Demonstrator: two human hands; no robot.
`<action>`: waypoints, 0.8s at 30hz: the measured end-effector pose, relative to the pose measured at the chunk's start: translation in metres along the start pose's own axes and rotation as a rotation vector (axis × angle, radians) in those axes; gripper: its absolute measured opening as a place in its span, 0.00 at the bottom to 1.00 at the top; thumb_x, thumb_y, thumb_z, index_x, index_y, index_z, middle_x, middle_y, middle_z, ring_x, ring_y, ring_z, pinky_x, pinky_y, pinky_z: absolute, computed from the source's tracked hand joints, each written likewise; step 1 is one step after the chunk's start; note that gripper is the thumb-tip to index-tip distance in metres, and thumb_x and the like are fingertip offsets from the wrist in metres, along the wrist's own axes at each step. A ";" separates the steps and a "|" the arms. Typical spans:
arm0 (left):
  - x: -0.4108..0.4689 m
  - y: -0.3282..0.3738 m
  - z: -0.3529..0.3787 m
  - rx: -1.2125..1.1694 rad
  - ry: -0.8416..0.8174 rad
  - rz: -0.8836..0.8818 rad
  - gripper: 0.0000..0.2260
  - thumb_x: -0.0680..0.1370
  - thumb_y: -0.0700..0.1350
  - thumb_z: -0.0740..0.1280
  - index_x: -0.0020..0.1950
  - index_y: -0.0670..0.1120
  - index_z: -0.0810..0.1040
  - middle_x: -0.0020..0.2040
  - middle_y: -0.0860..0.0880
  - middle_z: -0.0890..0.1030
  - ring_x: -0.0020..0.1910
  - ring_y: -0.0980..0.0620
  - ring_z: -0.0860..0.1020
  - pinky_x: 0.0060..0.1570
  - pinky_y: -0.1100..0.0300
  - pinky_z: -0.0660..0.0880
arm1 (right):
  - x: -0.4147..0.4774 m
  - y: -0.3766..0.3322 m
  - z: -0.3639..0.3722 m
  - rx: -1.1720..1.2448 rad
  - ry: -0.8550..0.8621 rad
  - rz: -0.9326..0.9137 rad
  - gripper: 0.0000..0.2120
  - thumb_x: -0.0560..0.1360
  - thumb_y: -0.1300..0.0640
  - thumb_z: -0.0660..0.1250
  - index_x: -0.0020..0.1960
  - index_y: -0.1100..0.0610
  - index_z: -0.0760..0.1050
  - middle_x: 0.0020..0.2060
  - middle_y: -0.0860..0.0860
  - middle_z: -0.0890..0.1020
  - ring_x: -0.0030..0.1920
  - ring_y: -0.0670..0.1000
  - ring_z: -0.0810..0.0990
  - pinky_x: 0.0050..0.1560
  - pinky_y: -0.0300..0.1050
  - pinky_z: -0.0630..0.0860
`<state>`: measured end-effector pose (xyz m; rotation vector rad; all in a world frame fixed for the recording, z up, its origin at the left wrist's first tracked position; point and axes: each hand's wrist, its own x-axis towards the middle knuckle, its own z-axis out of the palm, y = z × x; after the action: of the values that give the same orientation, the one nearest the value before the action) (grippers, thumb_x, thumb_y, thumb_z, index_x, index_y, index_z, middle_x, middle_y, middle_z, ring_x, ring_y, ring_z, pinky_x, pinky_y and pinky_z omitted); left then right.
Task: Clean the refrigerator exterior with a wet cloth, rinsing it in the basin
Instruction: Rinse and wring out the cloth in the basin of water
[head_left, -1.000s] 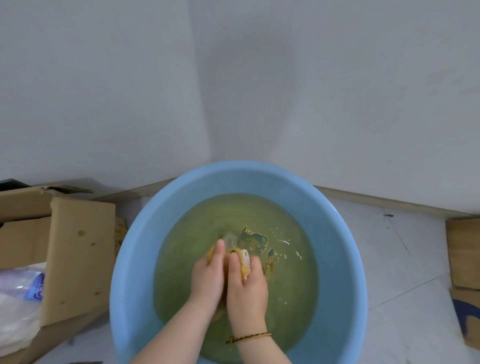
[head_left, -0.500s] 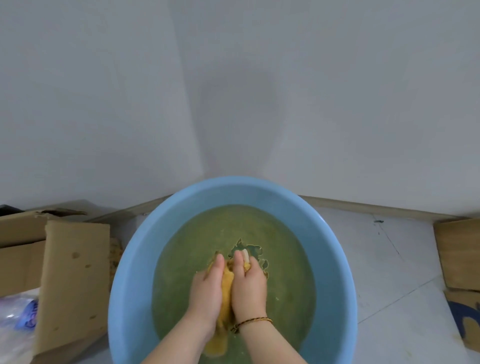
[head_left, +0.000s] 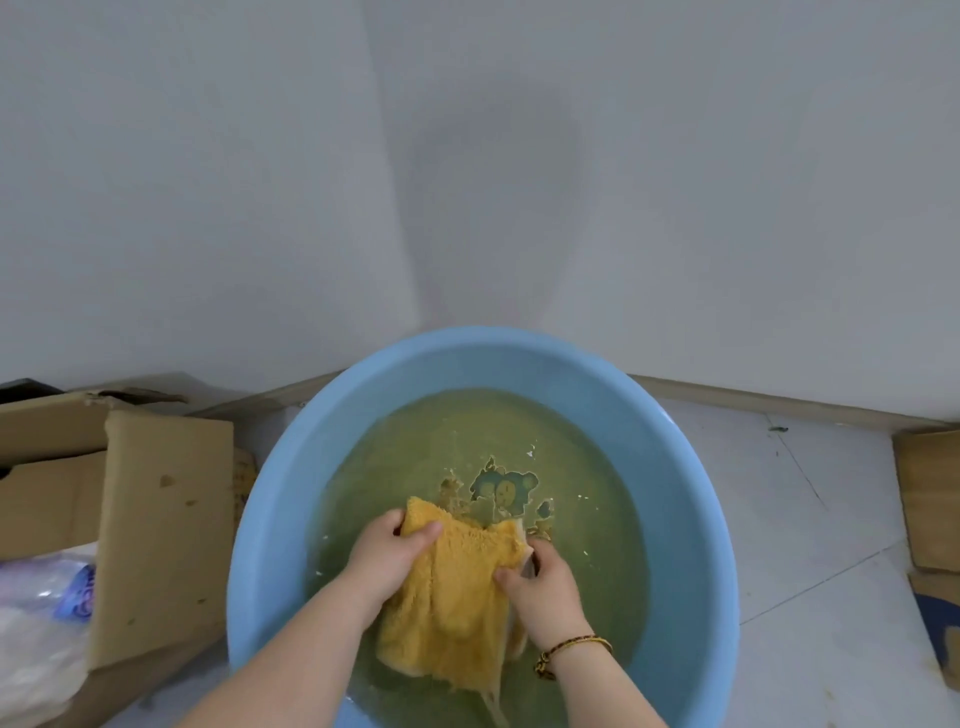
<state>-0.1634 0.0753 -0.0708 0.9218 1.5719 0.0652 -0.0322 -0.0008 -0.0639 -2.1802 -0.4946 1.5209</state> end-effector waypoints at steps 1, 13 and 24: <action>0.001 -0.004 0.001 0.047 0.031 0.011 0.13 0.76 0.48 0.65 0.57 0.42 0.74 0.52 0.46 0.77 0.55 0.44 0.75 0.55 0.53 0.71 | 0.004 0.004 0.002 -0.030 0.045 0.027 0.18 0.75 0.61 0.65 0.64 0.59 0.68 0.54 0.52 0.77 0.54 0.51 0.76 0.54 0.41 0.73; -0.026 0.003 0.007 -0.385 0.023 -0.090 0.11 0.78 0.48 0.61 0.53 0.42 0.77 0.50 0.43 0.81 0.52 0.43 0.78 0.58 0.48 0.73 | -0.008 -0.012 0.013 0.346 0.207 -0.056 0.09 0.75 0.63 0.65 0.37 0.54 0.73 0.33 0.50 0.76 0.37 0.50 0.74 0.38 0.39 0.70; -0.072 0.052 0.011 -0.764 -0.022 0.085 0.09 0.76 0.49 0.63 0.48 0.44 0.75 0.44 0.43 0.81 0.42 0.47 0.80 0.38 0.58 0.76 | -0.046 -0.014 0.033 -0.370 0.465 -1.102 0.22 0.65 0.57 0.60 0.59 0.50 0.69 0.52 0.46 0.71 0.49 0.45 0.71 0.53 0.34 0.64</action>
<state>-0.1330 0.0640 0.0120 0.3776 1.3206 0.6653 -0.0797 -0.0080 -0.0297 -1.8103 -1.5419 0.3374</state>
